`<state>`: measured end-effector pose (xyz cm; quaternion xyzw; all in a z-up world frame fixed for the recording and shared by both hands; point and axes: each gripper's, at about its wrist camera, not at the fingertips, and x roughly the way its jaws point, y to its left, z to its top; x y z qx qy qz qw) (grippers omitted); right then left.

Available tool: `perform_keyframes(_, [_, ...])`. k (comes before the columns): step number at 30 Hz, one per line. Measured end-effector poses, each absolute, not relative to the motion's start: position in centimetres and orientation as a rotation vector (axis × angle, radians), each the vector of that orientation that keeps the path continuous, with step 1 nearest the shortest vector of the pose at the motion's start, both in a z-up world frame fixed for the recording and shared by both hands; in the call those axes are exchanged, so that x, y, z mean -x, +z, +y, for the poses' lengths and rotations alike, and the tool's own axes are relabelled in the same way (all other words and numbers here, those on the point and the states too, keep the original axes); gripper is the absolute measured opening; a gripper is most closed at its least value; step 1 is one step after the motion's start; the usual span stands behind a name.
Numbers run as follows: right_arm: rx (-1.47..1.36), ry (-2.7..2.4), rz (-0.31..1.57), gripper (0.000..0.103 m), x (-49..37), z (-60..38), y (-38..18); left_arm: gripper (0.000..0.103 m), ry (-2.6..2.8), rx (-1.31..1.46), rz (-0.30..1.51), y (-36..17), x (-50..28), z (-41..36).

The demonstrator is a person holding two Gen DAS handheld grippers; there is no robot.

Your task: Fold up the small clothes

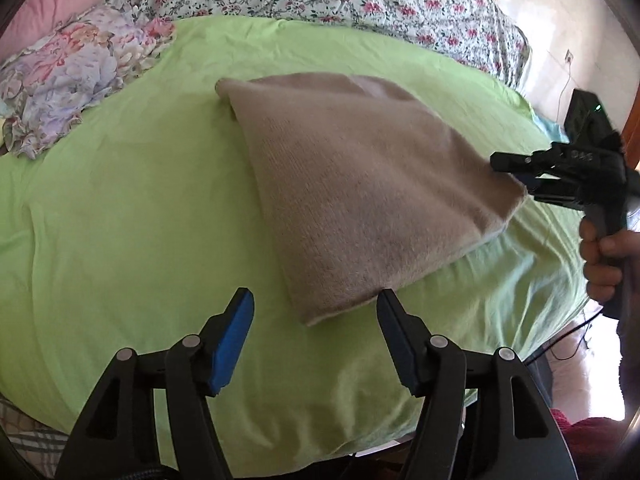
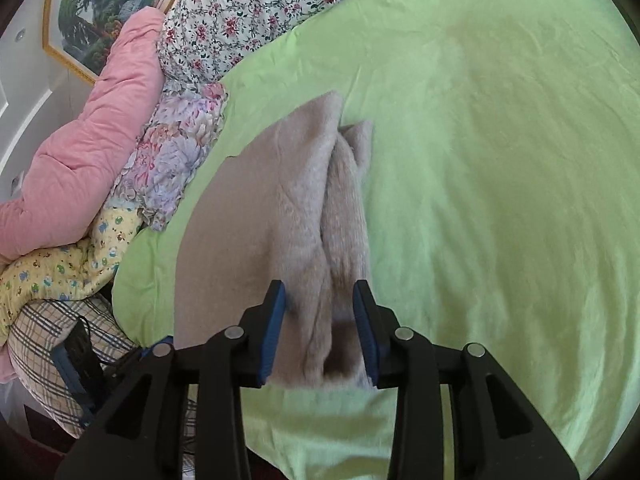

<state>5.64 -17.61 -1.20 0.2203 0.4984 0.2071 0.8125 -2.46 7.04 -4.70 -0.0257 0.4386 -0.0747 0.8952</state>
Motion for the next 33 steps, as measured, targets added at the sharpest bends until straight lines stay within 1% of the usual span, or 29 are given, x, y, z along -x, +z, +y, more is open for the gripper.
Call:
perform_keyframes(4, [-0.464, 0.450, 1.056, 0.037, -5.2, -17.7, -1.0, 0.064, -0.099, 0.006, 0.913, -5.8, 1.8, 6.7])
perform_keyframes(5, [-0.459, 0.453, 1.053, 0.037, -5.2, -17.6, -0.9, 0.057, -0.077, -0.002, 0.915, -6.0, 1.7, 6.9])
perform_keyframes(7, [-0.444, 0.458, 1.051, 0.037, -5.1, -17.5, -0.8, 0.048, -0.056, 0.034, 0.922, -6.2, 1.6, 7.8])
perform_keyframes(10, [-0.392, 0.454, 1.054, 0.037, -5.0, -17.0, -0.9, 0.048, -0.048, 0.151, 0.901, -5.6, 1.9, 9.1])
perform_keyframes(13, [-0.354, 0.477, 1.056, 0.037, -4.8, -15.9, -1.2, 0.047, -0.019, 0.183, 0.873, -5.2, 2.2, 8.9])
perform_keyframes(15, [-0.298, 0.488, 1.052, 0.037, -4.5, -15.0, -1.2, 0.045, -0.010, 0.191, 0.876, -5.5, 2.2, 8.6])
perform_keyframes(18, [-0.183, 0.480, 1.046, 0.036, -4.1, -13.5, -1.3, 0.038, -0.003, 0.219, 0.913, -6.4, 1.6, 8.9])
perform_keyframes(19, [-0.185, 0.490, 1.059, 0.014, -4.3, -13.4, -1.3, 0.037, -0.006, 0.226, 0.913, -6.3, 1.5, 8.9])
perform_keyframes(20, [-0.198, 0.490, 1.053, 0.007, -4.4, -13.6, -0.9, 0.034, -0.011, 0.223, 0.911, -6.1, 1.5, 8.9])
perform_keyframes(23, [-0.278, 0.521, 0.900, 0.007, -3.8, -15.4, 3.8, 0.033, -0.010, 0.198, 0.915, -5.9, 1.5, 8.6])
perform_keyframes(25, [-0.277, 0.511, 0.863, 0.007, -3.4, -16.3, 5.5, 0.032, -0.014, 0.205, 0.927, -6.0, 1.3, 8.6])
perform_keyframes(27, [-0.260, 0.497, 0.895, 0.007, -3.4, -16.6, 4.5, 0.030, -0.015, 0.227, 0.943, -6.3, 1.1, 8.6])
perform_keyframes(29, [-0.252, 0.457, 0.966, 0.007, -3.7, -16.9, 1.5, 0.030, -0.023, 0.256, 0.953, -6.5, 0.8, 9.1])
perform_keyframes(33, [-0.336, 0.407, 1.063, 0.007, -4.4, -18.3, -4.0, 0.030, -0.047, 0.301, 0.968, -6.7, 0.8, 9.8])
